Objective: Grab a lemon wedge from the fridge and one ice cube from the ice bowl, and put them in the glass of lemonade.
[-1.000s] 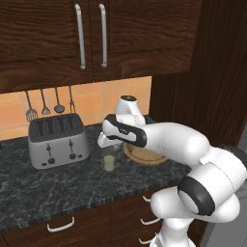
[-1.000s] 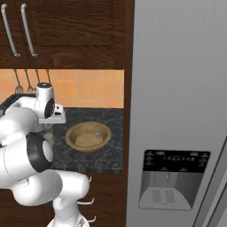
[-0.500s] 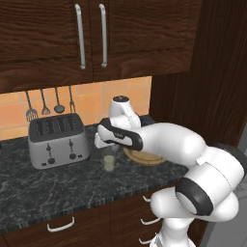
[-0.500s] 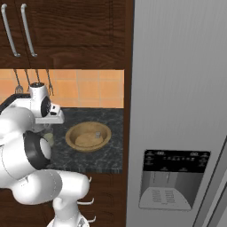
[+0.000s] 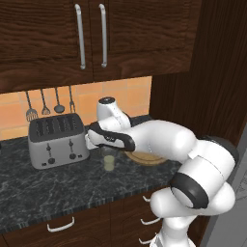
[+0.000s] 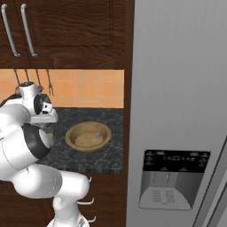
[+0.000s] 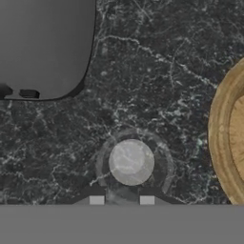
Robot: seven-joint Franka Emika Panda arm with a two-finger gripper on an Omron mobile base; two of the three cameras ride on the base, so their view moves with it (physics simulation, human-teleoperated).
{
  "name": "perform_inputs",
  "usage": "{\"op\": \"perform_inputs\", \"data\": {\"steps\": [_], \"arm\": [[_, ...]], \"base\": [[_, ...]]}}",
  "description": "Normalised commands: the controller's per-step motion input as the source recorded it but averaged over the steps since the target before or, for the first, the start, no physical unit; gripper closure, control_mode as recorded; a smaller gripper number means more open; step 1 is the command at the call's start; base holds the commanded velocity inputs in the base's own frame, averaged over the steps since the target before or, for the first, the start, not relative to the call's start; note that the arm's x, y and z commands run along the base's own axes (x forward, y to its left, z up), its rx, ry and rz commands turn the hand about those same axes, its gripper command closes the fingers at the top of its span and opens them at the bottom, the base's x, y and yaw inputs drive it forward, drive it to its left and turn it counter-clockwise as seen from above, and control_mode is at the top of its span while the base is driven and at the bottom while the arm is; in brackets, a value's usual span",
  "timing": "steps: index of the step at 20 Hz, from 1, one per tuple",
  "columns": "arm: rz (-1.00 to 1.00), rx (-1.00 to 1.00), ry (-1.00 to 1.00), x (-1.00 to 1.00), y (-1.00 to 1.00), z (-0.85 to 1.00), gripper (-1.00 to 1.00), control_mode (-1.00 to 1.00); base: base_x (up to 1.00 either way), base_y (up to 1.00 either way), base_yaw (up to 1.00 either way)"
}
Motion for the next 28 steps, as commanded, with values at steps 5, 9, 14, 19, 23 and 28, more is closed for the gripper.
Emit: {"op": "perform_inputs", "data": {"steps": [5, 9, 14, 19, 23, 28], "arm": [[0.00, 0.00, 0.02, 0.03, -0.22, 0.00, 1.00, -1.00], [0.00, 0.00, 0.09, 0.28, -0.04, 0.00, 1.00, -1.00], [0.00, 0.00, 0.01, -0.02, 0.05, -0.15, 1.00, -1.00], [0.00, 0.00, -0.05, 0.00, 0.03, -0.18, 1.00, -1.00], [0.00, 0.00, -0.02, -0.04, 0.00, -0.13, 1.00, -1.00], [0.00, 0.00, 0.00, 0.00, 0.00, 0.00, -1.00, -1.00]], "base": [[0.00, 0.00, 0.00], [0.00, 0.00, 0.00], [0.00, 0.00, 0.00], [0.00, 0.00, 0.00], [0.00, 0.00, 0.00], [0.00, 0.00, 0.00]]}}
